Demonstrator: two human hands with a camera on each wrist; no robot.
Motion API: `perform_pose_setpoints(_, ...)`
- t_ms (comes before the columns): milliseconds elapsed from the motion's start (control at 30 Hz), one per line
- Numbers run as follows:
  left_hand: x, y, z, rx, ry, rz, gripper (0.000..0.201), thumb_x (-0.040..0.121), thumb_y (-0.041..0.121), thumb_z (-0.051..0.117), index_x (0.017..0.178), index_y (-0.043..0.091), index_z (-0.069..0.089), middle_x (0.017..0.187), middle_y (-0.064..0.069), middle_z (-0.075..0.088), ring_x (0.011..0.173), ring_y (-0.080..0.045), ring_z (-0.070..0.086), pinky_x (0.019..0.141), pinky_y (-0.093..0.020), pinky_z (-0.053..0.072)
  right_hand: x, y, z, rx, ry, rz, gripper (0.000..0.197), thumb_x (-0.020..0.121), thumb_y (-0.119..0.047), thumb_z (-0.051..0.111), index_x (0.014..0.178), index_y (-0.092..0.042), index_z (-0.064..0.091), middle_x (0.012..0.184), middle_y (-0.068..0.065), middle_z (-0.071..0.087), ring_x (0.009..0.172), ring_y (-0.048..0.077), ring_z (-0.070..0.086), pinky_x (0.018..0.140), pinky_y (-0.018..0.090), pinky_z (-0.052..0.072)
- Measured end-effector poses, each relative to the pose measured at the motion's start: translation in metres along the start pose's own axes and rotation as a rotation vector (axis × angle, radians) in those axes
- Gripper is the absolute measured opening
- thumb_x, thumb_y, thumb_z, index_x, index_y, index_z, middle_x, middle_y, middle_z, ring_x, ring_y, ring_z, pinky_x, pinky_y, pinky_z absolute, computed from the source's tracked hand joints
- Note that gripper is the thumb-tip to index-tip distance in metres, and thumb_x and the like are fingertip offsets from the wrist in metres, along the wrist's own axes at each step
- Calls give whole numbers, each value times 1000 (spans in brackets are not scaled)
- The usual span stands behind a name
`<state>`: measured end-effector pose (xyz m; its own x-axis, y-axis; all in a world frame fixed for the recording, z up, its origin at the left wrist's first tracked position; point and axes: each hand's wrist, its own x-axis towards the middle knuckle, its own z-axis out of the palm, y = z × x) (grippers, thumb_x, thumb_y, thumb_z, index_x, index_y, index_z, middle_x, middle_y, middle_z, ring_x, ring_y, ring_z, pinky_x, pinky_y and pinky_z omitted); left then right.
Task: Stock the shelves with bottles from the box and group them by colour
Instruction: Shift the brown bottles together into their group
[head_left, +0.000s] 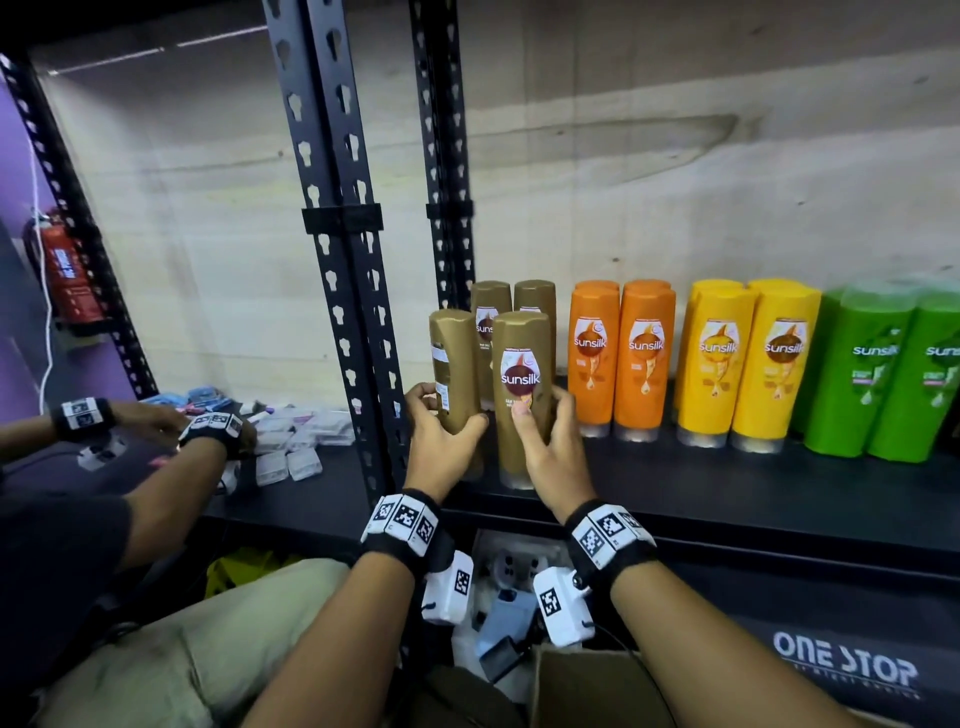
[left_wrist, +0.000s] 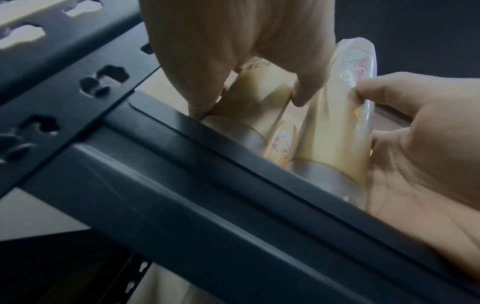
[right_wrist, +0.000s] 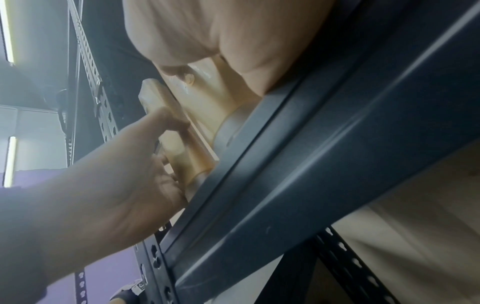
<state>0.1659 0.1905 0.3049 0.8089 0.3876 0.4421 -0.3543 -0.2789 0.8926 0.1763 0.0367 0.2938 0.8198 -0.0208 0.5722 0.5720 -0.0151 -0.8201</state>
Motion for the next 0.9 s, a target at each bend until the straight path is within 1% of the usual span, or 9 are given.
perform_pose_setpoints(67,-4,1,-1,-23,-3,-10,59,74,33,64,126,31,36,105,7,64,84,4,65,71,-7,46,-1,0,0,-14,-5,-3,46,92,-57,59,127,-31,46,128,-8,60,115,-4,56,91,11,43)
perform_pose_setpoints(133,-7,-1,-1,-49,-3,-12,55,77,33,57,130,27,44,111,5,65,98,-7,64,83,-17,49,-1,0,0,-26,-9,-2,48,91,-60,58,127,-31,46,128,-8,59,114,-5,55,88,8,44)
perform_pose_setpoints(200,-10,0,-2,-77,-10,-26,53,80,35,52,131,28,47,115,7,65,104,-9,63,91,-29,50,-1,0,0,-29,-5,2,49,91,-59,58,128,-30,46,129,-7,59,116,0,56,92,14,45)
perform_pose_setpoints(300,-12,-1,-3,-165,11,-92,42,80,38,49,122,40,46,110,12,67,103,-11,64,91,-34,50,-1,-1,0,-37,-3,13,52,90,-62,57,129,-29,45,130,-5,59,117,6,57,94,22,47)
perform_pose_setpoints(400,-13,0,-6,-207,24,-174,42,76,47,48,117,40,51,110,6,68,105,-19,64,93,-40,53,-1,-2,0,-48,-2,17,54,89,-64,57,128,-29,45,130,-5,59,117,7,57,97,27,48)
perform_pose_setpoints(567,-16,2,-5,-160,-5,-170,38,77,57,41,109,44,58,109,6,70,105,-16,66,92,-40,54,-1,-2,1,-81,11,9,60,89,-63,56,131,-23,45,131,-1,58,120,14,56,102,39,50)
perform_pose_setpoints(667,-15,5,-4,-177,18,-223,37,81,54,38,101,38,64,105,2,72,104,-19,67,91,-42,56,-2,-2,2,-101,11,0,57,91,-59,57,132,-21,45,132,2,58,121,16,56,104,43,49)
perform_pose_setpoints(767,-14,8,-4,-238,30,-318,42,85,52,35,83,37,75,93,7,77,99,-18,71,85,-36,57,-3,-4,2,-110,18,-6,59,89,-62,56,130,-21,46,131,2,58,121,16,56,104,42,48)
perform_pose_setpoints(900,-15,8,-4,-290,41,-374,46,90,51,35,88,32,77,89,11,78,93,-12,72,75,-30,55,-4,-7,2,-117,17,-7,54,91,-60,57,127,-20,48,128,1,59,119,16,56,103,40,48)
